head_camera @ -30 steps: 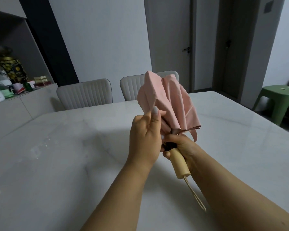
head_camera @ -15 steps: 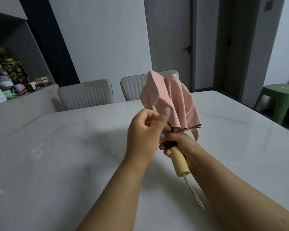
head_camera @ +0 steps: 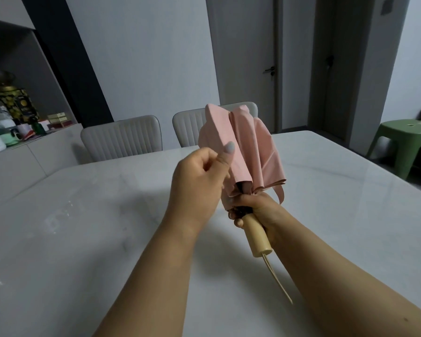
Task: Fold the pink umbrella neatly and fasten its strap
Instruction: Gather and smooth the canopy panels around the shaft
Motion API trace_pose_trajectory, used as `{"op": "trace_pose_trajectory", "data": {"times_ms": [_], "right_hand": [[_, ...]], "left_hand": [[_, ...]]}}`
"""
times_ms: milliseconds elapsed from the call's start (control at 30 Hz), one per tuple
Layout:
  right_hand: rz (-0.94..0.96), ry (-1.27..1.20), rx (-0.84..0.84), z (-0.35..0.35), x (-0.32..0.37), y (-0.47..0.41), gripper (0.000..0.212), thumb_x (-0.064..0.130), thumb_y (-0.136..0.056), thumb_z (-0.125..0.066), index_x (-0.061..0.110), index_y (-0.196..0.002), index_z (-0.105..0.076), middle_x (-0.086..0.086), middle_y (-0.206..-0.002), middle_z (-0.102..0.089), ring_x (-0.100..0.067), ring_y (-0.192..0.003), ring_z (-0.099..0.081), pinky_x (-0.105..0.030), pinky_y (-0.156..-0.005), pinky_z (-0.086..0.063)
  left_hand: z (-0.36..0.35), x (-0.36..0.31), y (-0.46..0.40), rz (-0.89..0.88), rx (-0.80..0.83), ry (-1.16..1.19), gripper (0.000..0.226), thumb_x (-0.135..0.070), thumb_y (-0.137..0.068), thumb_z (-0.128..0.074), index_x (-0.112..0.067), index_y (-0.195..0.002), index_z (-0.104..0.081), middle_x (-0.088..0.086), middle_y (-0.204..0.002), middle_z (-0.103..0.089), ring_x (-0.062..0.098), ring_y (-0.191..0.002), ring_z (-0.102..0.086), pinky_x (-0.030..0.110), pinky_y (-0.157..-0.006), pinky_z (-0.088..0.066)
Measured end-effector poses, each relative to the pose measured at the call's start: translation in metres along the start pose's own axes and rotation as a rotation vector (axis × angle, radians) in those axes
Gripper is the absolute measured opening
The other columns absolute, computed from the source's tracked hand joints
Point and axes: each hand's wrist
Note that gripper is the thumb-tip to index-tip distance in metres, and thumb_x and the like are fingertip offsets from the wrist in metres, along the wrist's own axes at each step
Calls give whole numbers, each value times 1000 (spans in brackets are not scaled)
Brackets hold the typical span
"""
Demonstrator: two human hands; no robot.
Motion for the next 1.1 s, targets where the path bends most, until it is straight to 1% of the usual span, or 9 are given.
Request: {"op": "trace_pose_trajectory", "data": {"times_ms": [167, 333, 400, 467, 567, 700, 833, 967, 1100], "right_hand": [[25, 0, 25, 0, 1, 3, 9, -8, -81, -56, -3, -74, -60, -11, -56, -61, -19, -48, -55, -22, -37, -44], [-4, 5, 5, -1, 2, 2, 6, -9, -78, -58, -4, -78, -60, -13, -58, -61, -20, -49, -54, -22, -38, -44], [-12, 5, -9, -1, 1, 1, 5, -9, -79, -59, -4, -79, -60, -13, -59, -62, -20, -49, -55, -22, -38, -43], [-22, 3, -25, -1, 0, 1, 6, -8, -78, -60, -3, -80, -61, -13, -60, -62, -21, -50, -55, -22, -38, -43], [-26, 12, -21, -1, -1, 2, 7, -9, -77, -60, -3, -81, -60, -16, -65, -61, -21, -51, -55, -22, -39, -44], [-35, 20, 5, -3, 2, 4, 4, -7, -80, -60, -4, -78, -60, -16, -66, -59, -20, -51, -54, -22, -38, -43], [-47, -45, 39, -3, 8, 10, 16, 8, -75, -72, -1, -80, -59, -11, -61, -58, -18, -50, -53, -19, -37, -43], [-71, -254, 98, -6, 10, 12, 67, 39, -41, -91, 3, -87, -60, -12, -62, -59, -19, -47, -55, -18, -34, -42], [-98, -288, 86, -4, 14, 15, 33, 26, -65, -72, 2, -78, -55, -10, -58, -53, -12, -36, -48, -15, -33, -38]], "left_hand": [[-10, 30, 11, -72, -34, -271, 36, -52, -68, -79, -31, -83, -54, -13, -85, -61, 6, -74, -57, 20, -63, -50], [-5, 39, 17, -231, -135, -351, 19, -20, -80, -76, -27, -78, -58, -18, -70, -60, 3, -68, -61, 7, -60, -46], [-2, 38, 21, -169, -157, -224, 14, -26, -79, -71, -27, -77, -57, -17, -71, -61, 6, -72, -62, 9, -61, -48], [-3, 29, 20, -23, -152, -8, 21, -47, -77, -58, -27, -82, -57, -10, -76, -64, 11, -75, -64, 24, -65, -53], [-9, 12, 7, 75, -160, -69, 42, -63, -81, -52, -24, -96, -50, -8, -81, -63, 10, -75, -63, 24, -61, -48], [-9, 3, -10, -20, -125, -309, 24, -21, -87, -62, -32, -105, -49, -14, -71, -56, 4, -65, -56, 13, -51, -39], [10, 20, -20, 98, -69, -52, 33, 1, -88, -55, -28, -86, -71, -13, -68, -60, 3, -60, -54, 17, -56, -46], [18, 37, -13, 198, -52, 119, 46, 14, -85, -50, -27, -85, -72, -3, -95, -71, 12, -90, -66, 22, -73, -56], [11, 54, -2, 263, -57, 318, 40, 12, -88, -53, -24, -92, -70, 1, -98, -73, 13, -88, -66, 21, -74, -54]]}}
Point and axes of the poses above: each hand's wrist, its own y-axis away from the middle knuckle, its own z-axis out of the back of the hand, x = y × z
